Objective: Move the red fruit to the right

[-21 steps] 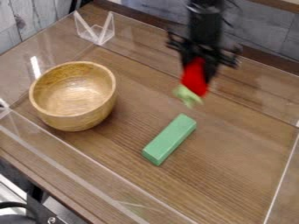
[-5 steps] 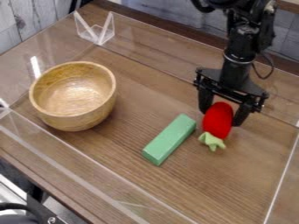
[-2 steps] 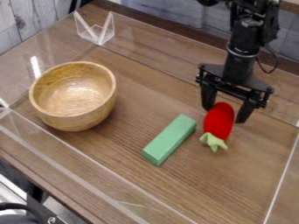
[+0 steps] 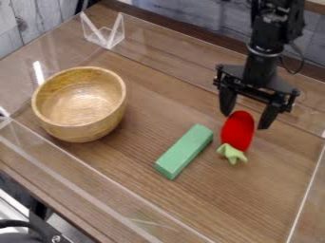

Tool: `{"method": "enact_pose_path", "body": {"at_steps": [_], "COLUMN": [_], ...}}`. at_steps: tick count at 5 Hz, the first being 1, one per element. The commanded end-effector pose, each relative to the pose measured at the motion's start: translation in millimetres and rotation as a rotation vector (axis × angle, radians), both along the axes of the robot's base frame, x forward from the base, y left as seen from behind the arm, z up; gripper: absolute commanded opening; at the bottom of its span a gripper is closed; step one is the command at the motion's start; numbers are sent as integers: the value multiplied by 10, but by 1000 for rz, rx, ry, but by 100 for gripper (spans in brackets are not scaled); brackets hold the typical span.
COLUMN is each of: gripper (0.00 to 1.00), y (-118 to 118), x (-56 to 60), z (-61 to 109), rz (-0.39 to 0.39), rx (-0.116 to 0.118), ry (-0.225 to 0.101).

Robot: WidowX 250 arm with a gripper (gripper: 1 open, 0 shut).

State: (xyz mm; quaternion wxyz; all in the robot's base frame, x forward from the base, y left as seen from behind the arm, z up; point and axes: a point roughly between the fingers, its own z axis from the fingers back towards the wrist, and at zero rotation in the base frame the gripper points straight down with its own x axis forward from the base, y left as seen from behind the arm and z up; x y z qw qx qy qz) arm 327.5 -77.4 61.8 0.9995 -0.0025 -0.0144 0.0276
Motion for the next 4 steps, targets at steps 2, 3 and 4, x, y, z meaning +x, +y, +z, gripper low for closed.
{"method": "enact_pose_path", "body": {"at_steps": [2,3,4], "gripper": [100,100,100], "y": [-6,5,10], "x": [10,18,1], "z": [247,255,236], "rz": [61,70,49], "rx": [-9,-6,-5], "ry": [-71,-64,-59]}}
